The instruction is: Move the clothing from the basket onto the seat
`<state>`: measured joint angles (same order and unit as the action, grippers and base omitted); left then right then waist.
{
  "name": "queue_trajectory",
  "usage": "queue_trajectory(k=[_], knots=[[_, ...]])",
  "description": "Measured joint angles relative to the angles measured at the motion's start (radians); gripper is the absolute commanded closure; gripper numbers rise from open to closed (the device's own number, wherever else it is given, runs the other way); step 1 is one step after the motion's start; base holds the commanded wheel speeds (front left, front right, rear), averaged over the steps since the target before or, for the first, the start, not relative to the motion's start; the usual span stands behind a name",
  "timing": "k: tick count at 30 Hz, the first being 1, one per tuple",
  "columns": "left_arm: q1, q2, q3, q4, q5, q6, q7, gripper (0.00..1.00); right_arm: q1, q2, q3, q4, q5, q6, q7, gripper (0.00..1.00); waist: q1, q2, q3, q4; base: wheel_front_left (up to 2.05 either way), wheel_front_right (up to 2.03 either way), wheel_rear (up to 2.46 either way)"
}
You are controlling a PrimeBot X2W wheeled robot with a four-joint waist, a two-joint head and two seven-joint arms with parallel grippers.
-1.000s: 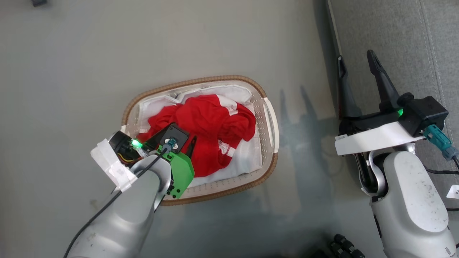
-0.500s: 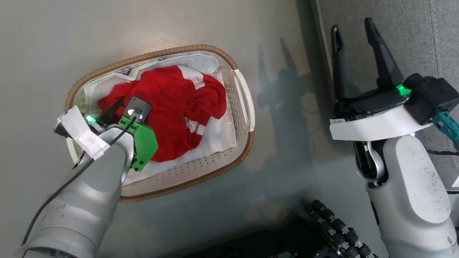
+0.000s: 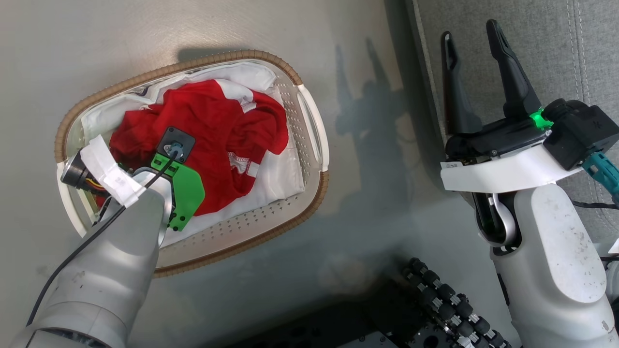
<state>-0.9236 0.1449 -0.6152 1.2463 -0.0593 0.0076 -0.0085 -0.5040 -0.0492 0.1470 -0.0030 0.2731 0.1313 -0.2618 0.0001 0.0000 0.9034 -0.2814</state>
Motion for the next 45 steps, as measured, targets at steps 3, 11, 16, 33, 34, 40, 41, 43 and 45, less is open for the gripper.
queue_trajectory(k=[3, 11, 16, 33, 34, 40, 41, 43, 45], knots=[[0.000, -0.008, -0.001, 0.000, -0.010, -0.020, -0.031, 1.00, 0.000, 0.000, -0.005, 0.005, 0.000, 0.000, 0.000, 0.00, 0.0000, 0.0000, -0.007, 0.002, 0.00, 0.00, 0.00], [0.001, -0.052, -0.008, -0.032, -0.048, -0.077, -0.128, 1.00, 0.002, 0.000, -0.041, 0.045, -0.031, 0.000, 0.000, 0.00, 0.0000, 0.0000, -0.049, 0.032, 0.00, 0.00, 0.00], [0.013, -0.072, -0.014, -0.072, -0.070, -0.097, -0.188, 1.00, 0.016, 0.001, -0.067, 0.086, -0.065, 0.000, 0.000, 0.00, 0.0000, 0.0000, -0.105, 0.059, 0.00, 0.00, 0.00], [0.120, -0.092, -0.128, -0.379, -0.202, -0.135, -0.237, 1.00, 0.191, 0.001, -0.105, 0.259, -0.143, 0.000, 0.000, 0.00, -0.0001, 0.0000, -0.434, 0.169, 0.00, 0.00, 0.00], [0.122, -0.092, -0.133, -0.404, -0.215, -0.135, -0.230, 1.00, 0.202, 0.001, -0.105, 0.266, -0.143, 0.000, 0.000, 0.00, -0.0001, 0.0000, -0.454, 0.173, 0.00, 0.00, 0.00], [0.131, -0.045, -0.160, -0.566, -0.312, -0.136, -0.156, 1.00, 0.269, 0.001, -0.105, 0.297, -0.159, 0.000, 0.000, 0.00, -0.0002, 0.0000, -0.605, 0.200, 0.00, 0.00, 0.00], [0.131, -0.034, -0.162, -0.586, -0.323, -0.136, -0.142, 1.00, 0.279, 0.001, -0.104, 0.301, -0.160, 0.000, 0.000, 0.00, -0.0002, 0.0000, -0.626, 0.203, 0.00, 0.00, 0.00], [0.128, -0.007, -0.162, -0.640, -0.346, -0.136, -0.120, 1.00, 0.298, 0.001, -0.098, 0.311, -0.161, 0.000, 0.000, 0.00, -0.0002, 0.0000, -0.676, 0.210, 0.00, 0.00, 0.00], [0.121, 0.017, -0.155, -0.682, -0.370, -0.137, -0.099, 1.00, 0.309, 0.001, -0.089, 0.317, -0.162, 0.000, 0.000, 0.00, -0.0002, 0.0000, -0.719, 0.215, 0.00, 0.00, 0.00]])
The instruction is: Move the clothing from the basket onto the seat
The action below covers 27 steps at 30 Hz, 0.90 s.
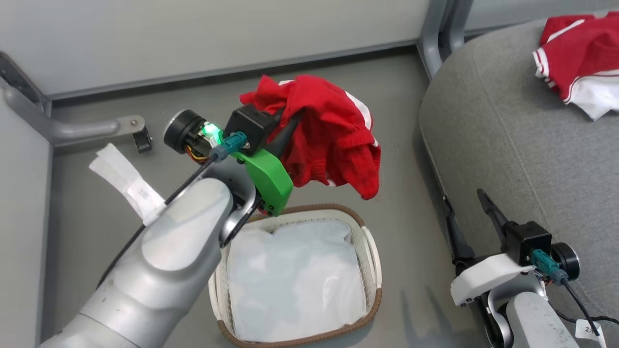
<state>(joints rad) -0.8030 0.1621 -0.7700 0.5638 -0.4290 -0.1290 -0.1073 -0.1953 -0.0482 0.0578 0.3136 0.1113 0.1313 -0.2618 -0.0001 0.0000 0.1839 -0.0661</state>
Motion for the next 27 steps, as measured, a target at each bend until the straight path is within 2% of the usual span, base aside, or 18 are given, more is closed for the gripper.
queue_trajectory(k=[5, 10, 17, 27], knots=[[-0.023, 0.069, 0.028, -0.094, -0.031, 0.000, 0.055, 1.00, 0.005, 0.000, 0.027, -0.001, 0.000, 0.000, 0.000, 0.00, 0.0000, 0.0000, -0.101, 0.009, 0.00, 0.00, 0.00], [-0.043, 0.111, 0.061, -0.175, -0.054, 0.007, 0.089, 1.00, -0.001, 0.000, 0.057, -0.003, 0.003, 0.000, 0.000, 0.00, 0.0000, -0.0001, -0.172, 0.012, 0.00, 0.00, 0.00], [-0.042, 0.140, 0.072, -0.242, -0.069, 0.025, 0.124, 1.00, -0.021, 0.000, 0.100, -0.007, 0.005, 0.000, 0.000, 0.00, 0.0000, 0.0000, -0.214, 0.015, 0.00, 0.00, 0.00], [-0.006, 0.151, 0.059, -0.304, -0.072, 0.049, 0.142, 1.00, -0.042, -0.001, 0.179, -0.052, 0.028, 0.000, 0.000, 0.00, 0.0000, 0.0000, -0.225, 0.024, 0.00, 0.00, 0.00]])
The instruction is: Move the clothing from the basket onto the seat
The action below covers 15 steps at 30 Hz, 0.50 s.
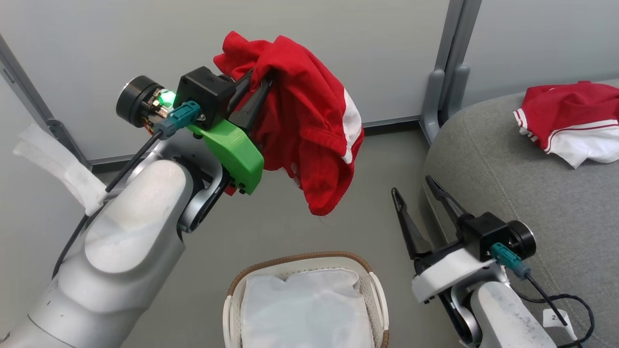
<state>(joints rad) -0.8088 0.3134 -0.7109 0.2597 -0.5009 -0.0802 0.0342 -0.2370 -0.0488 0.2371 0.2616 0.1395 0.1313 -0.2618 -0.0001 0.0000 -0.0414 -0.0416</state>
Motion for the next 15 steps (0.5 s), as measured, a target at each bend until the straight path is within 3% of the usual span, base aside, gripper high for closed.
queue_trajectory(k=[9, 15], knots=[[0.001, 0.001, -0.007, -0.023, -0.006, 0.010, 0.016, 1.00, -0.115, 0.001, 0.186, -0.058, 0.039, 0.000, 0.000, 0.00, 0.0001, 0.0000, 0.001, 0.008, 0.00, 0.00, 0.00], [0.001, -0.013, -0.030, -0.029, -0.006, 0.010, 0.020, 1.00, -0.211, 0.000, 0.242, -0.002, 0.042, 0.000, 0.000, 0.00, 0.0000, 0.0000, 0.004, 0.017, 0.00, 0.00, 0.00]])
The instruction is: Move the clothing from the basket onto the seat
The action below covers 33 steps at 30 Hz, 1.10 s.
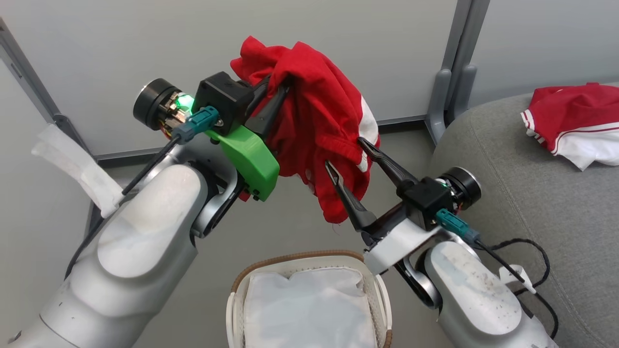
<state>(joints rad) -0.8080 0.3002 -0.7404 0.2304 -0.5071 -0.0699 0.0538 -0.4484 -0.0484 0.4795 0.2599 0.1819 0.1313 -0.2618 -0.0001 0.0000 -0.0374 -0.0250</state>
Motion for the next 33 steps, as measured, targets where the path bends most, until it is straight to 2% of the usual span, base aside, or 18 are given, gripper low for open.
queue_trajectory(k=[8, 14, 15, 16, 18, 28, 29, 30, 31, 33], knots=[[0.002, -0.028, -0.033, -0.027, -0.001, -0.001, 0.009, 1.00, -0.105, 0.000, 0.012, 0.173, -0.097, 0.000, -0.001, 0.00, 0.0000, 0.0000, 0.004, 0.027, 0.00, 0.00, 0.00], [0.007, -0.037, -0.052, -0.043, -0.005, -0.006, 0.016, 1.00, -0.147, 0.000, 0.035, 0.244, -0.059, 0.000, -0.002, 0.00, 0.0000, 0.0000, 0.005, 0.050, 0.00, 0.00, 0.00], [0.012, -0.037, -0.054, -0.045, -0.010, -0.007, 0.016, 1.00, -0.151, 0.000, 0.040, 0.250, -0.052, 0.000, -0.002, 0.37, 0.0000, 0.0000, 0.004, 0.053, 0.00, 0.00, 0.00], [0.018, -0.036, -0.055, -0.046, -0.013, -0.008, 0.016, 1.00, -0.158, 0.000, 0.042, 0.253, -0.041, 0.000, -0.002, 0.65, 0.0000, 0.0000, 0.004, 0.055, 0.00, 0.00, 0.00], [0.025, -0.033, -0.055, -0.044, -0.020, -0.008, 0.015, 1.00, -0.165, 0.000, 0.045, 0.259, -0.021, 0.000, -0.002, 1.00, 0.0000, 0.0000, 0.004, 0.058, 0.00, 0.00, 0.00], [0.073, -0.003, -0.048, -0.025, -0.042, 0.002, -0.001, 1.00, -0.176, 0.000, 0.033, 0.273, 0.012, 0.000, -0.002, 1.00, 0.0000, 0.0000, 0.005, 0.046, 0.00, 0.00, 0.00], [0.076, -0.003, -0.047, -0.024, -0.044, 0.005, -0.002, 0.79, -0.176, -0.001, 0.031, 0.274, 0.014, 0.000, -0.002, 1.00, 0.0000, 0.0000, 0.005, 0.045, 0.00, 0.00, 0.00], [0.081, -0.003, -0.046, -0.022, -0.047, 0.007, -0.004, 0.47, -0.176, -0.001, 0.030, 0.275, 0.014, 0.000, -0.002, 1.00, 0.0000, 0.0000, 0.005, 0.043, 0.00, 0.00, 0.00], [0.085, -0.002, -0.045, -0.020, -0.047, 0.009, -0.008, 0.00, -0.176, 0.000, 0.029, 0.276, 0.015, 0.000, -0.002, 1.00, 0.0000, 0.0000, 0.005, 0.042, 0.00, 0.00, 0.00], [0.089, -0.002, -0.042, -0.017, -0.049, 0.013, -0.017, 0.00, -0.178, 0.000, 0.021, 0.278, 0.015, 0.000, -0.002, 1.00, 0.0001, 0.0000, 0.006, 0.041, 0.00, 0.00, 0.00]])
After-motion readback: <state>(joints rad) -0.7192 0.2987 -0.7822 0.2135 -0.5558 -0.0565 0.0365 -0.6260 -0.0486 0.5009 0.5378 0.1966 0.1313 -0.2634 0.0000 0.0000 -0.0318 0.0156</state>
